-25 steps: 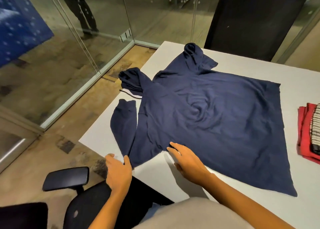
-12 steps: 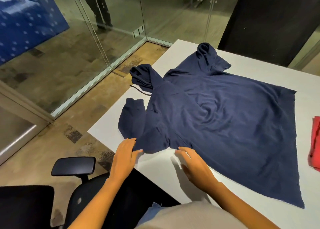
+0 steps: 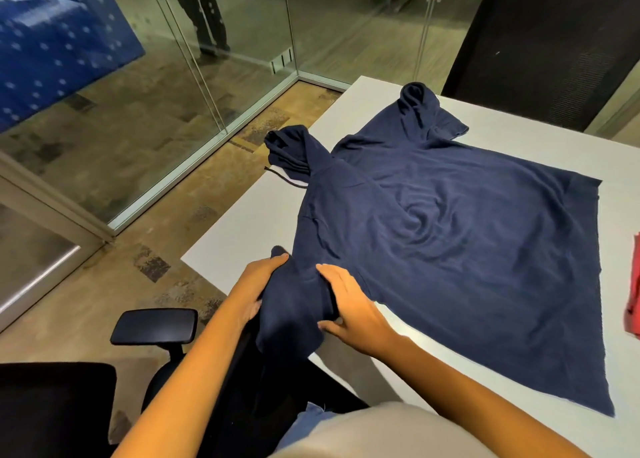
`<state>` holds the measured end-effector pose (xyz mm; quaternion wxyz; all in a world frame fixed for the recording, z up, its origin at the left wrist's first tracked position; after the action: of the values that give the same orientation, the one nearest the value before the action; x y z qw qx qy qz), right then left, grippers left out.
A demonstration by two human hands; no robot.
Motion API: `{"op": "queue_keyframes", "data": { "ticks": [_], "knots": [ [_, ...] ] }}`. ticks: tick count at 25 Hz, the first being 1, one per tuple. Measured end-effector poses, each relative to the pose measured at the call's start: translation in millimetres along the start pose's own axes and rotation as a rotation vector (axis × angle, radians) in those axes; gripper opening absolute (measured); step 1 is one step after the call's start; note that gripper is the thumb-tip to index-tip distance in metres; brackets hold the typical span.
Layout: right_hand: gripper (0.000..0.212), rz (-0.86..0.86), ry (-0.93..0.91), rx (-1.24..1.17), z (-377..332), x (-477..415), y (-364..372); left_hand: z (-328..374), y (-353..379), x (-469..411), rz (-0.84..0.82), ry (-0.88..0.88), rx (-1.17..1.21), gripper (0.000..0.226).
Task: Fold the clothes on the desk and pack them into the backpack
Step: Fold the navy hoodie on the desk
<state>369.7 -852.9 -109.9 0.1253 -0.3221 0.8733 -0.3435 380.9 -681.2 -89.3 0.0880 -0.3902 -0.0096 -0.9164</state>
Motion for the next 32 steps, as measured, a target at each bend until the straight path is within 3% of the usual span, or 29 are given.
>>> {"op": "queue_keyframes", "data": {
  "ticks": [2, 3, 5, 6, 9, 12, 15, 18, 20, 22, 24, 27, 30, 32],
  "knots": [
    [0.089, -0.033, -0.068, 0.042, -13.8, -5.5, 1.7, -2.6, 4.3, 0.5, -0.084, 0.002, 0.133, 0.029],
    [0.073, -0.009, -0.132, 0.077, -21.7, -6.2, 0.3, -5.4, 5.7, 2.3, -0.126, -0.008, 0.202, 0.031],
    [0.022, 0.091, -0.241, 0.126, -31.4, -6.3, -5.1, -9.3, 5.4, 6.1, -0.151, -0.002, 0.282, 0.026],
    [0.014, 0.131, -0.247, 0.120, -32.4, -6.6, -9.8, -11.8, 3.8, 6.8, -0.147, 0.008, 0.314, 0.022],
    [0.021, 0.175, -0.158, 0.065, -26.7, -6.7, -23.2, -20.3, -0.2, 7.4, -0.178, 0.052, 0.420, 0.022],
    [0.018, 0.083, -0.180, -0.049, -42.9, -1.5, -19.4, -19.4, -0.7, 5.0, -0.208, 0.128, 0.429, 0.030],
    [0.048, 0.073, -0.007, -0.275, -46.3, -0.2, -1.5, -8.5, 17.7, 5.0, -0.366, 0.181, 0.359, 0.039],
    [0.035, 0.253, 0.200, -0.345, -26.1, -2.2, -10.0, -2.2, 35.6, 0.9, -0.473, 0.159, 0.312, 0.055],
    [0.028, 0.293, 0.258, -0.366, -15.6, -1.4, -28.1, -0.3, 36.3, -7.7, -0.447, 0.200, 0.308, 0.051],
    [0.029, 0.359, 0.296, -0.420, -6.3, 3.0, -53.5, -4.9, 31.5, -19.0, -0.372, 0.289, 0.011, 0.034],
    [0.027, 0.472, 0.350, -0.472, 10.3, 10.4, -80.9, -21.9, 22.9, -33.6, -0.257, 0.323, -0.545, 0.024],
    [0.023, 0.613, 0.457, -0.392, 45.3, 27.0, -109.1, -69.2, 9.8, -50.9, -0.104, 0.237, -1.233, 0.043],
    [0.037, 0.562, 0.662, -0.129, 80.6, 49.5, -102.1, -91.4, 12.6, -42.0, 0.044, 0.340, -1.321, 0.044],
    [0.048, 0.501, 0.707, 0.134, 85.9, 62.6, -86.0, -95.1, 20.1, -37.9, 0.091, 0.411, -1.316, 0.035]
  ]
}}
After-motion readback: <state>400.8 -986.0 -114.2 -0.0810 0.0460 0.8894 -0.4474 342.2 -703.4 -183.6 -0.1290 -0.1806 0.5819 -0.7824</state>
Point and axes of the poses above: each hand's wrist, its own x-axis away from the middle knuckle, its own y-axis out of the palm, z = x × y, the point moved 7 cm from there along -x, towards the middle knuckle, and after that the axes turned 7 degrees about -z, right-handed, at the moved point
